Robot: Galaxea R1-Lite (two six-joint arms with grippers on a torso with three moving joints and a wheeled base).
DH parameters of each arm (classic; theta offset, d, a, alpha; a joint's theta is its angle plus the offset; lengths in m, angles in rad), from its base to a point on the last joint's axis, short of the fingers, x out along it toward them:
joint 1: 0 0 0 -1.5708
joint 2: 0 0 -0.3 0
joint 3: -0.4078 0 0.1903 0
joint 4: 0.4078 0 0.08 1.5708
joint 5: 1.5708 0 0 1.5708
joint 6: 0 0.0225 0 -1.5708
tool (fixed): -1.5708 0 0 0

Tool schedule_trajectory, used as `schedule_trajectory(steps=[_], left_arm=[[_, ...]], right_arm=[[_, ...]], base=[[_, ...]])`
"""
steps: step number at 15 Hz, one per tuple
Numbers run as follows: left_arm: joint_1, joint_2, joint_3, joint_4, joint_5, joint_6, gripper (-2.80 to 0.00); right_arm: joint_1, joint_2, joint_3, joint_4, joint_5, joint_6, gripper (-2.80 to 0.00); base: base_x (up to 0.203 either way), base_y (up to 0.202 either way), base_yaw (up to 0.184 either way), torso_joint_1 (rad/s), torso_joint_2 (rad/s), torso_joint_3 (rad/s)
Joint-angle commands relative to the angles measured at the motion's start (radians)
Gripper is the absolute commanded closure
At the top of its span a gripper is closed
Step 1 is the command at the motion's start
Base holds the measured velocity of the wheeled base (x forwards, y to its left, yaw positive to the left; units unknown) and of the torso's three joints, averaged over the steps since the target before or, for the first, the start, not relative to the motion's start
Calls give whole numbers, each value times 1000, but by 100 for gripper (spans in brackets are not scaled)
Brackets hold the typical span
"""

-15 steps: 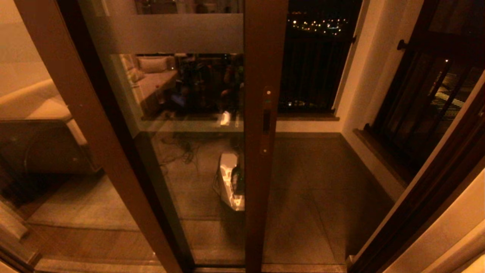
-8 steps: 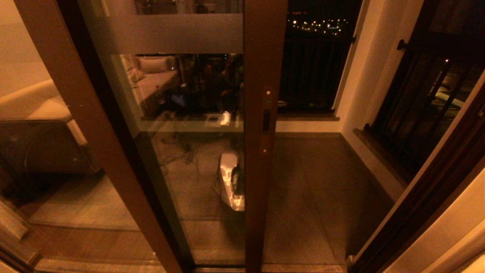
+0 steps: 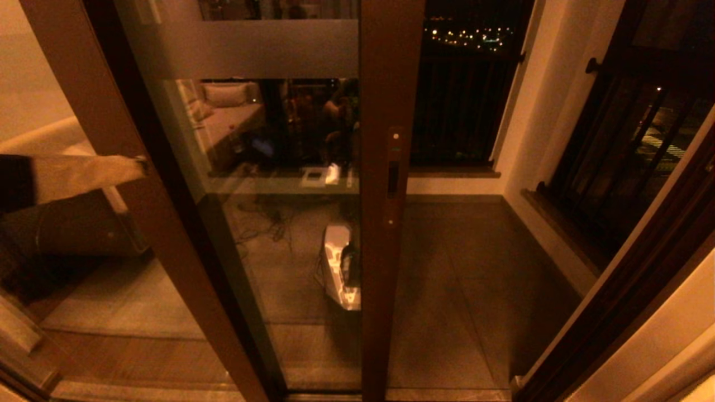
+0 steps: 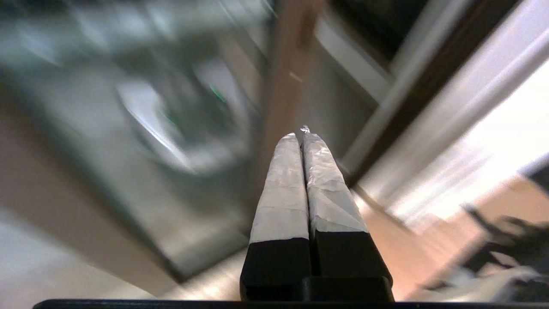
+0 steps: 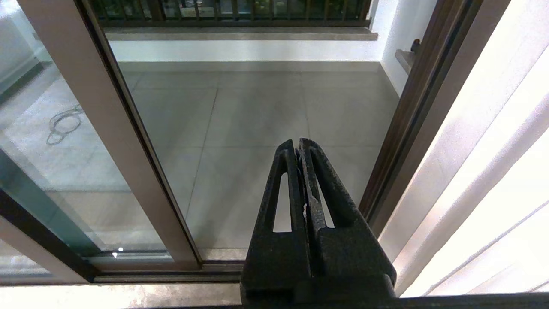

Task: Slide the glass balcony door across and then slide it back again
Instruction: Open the slid door

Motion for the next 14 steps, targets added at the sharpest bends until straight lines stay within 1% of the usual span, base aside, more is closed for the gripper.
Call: schedule_trajectory(steps=[1, 2, 3, 4, 6, 8, 9, 12, 14], left_arm=[[-104, 200, -57, 7, 56, -83, 0], [-126, 248, -78, 8, 83, -122, 0], [-137, 286, -96, 8, 108, -138, 0], [-151, 327, -114, 8, 152, -145, 0], [-212, 403, -141, -23, 270, -149, 0], [-284, 467, -149, -91, 428, -148, 0], [-308, 503, -163, -109, 488, -148, 0], [-378, 626, -244, -120, 585, -148, 0], [-397, 710, -329, -129, 618, -148, 0]], right_arm=[[0, 0, 0, 0, 0, 0, 0], [0, 0, 0, 0, 0, 0, 0], [0, 0, 0, 0, 0, 0, 0], [0, 0, 0, 0, 0, 0, 0], [0, 0, 0, 0, 0, 0, 0], [0, 0, 0, 0, 0, 0, 0], [0, 0, 0, 0, 0, 0, 0], [0, 0, 0, 0, 0, 0, 0], [0, 0, 0, 0, 0, 0, 0]], base=[[0, 0, 0, 0, 0, 0], [0, 0, 0, 0, 0, 0], [0, 0, 0, 0, 0, 0], [0, 0, 0, 0, 0, 0], [0, 0, 0, 0, 0, 0], [0, 0, 0, 0, 0, 0], [0, 0, 0, 0, 0, 0], [0, 0, 0, 0, 0, 0], [0, 0, 0, 0, 0, 0]])
